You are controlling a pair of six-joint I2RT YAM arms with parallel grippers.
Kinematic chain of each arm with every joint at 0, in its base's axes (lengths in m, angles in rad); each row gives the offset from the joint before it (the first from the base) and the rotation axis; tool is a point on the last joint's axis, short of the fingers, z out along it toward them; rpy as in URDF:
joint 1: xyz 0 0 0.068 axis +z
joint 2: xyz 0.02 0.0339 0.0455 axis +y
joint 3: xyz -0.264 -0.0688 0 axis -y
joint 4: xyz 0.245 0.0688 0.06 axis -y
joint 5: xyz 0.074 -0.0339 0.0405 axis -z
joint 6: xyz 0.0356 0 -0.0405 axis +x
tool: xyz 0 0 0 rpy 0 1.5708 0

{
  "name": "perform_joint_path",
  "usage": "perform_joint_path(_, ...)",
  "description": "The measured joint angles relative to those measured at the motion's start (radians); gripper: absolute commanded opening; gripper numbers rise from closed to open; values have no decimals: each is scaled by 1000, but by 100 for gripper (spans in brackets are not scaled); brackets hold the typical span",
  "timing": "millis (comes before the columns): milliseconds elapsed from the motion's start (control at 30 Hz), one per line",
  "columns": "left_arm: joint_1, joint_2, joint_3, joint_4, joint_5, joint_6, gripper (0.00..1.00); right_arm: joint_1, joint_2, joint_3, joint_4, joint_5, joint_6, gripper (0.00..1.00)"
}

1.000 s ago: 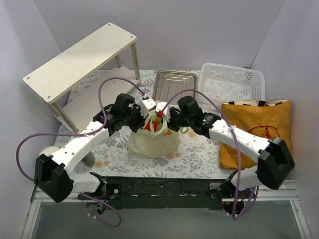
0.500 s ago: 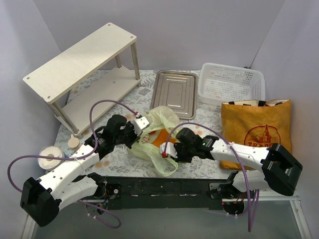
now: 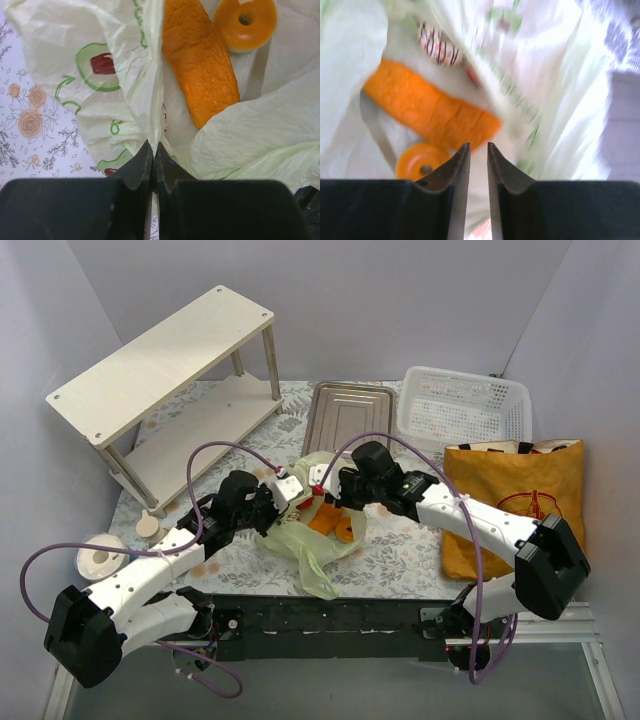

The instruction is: Untie the knot of the grocery bags and take out the mixed food

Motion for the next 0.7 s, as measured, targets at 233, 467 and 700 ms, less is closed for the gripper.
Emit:
perform_joint_path(233,1,14,34,32,-140,-120,0,-4,145,93,72,-81,12,42)
perform_joint_path(467,0,18,81,63,-276,-259,0,43,225,114,142,-91,97,44)
perform_joint_path(700,0,18,80,64,-353,-329,1,63,329,156,263,34,252,61)
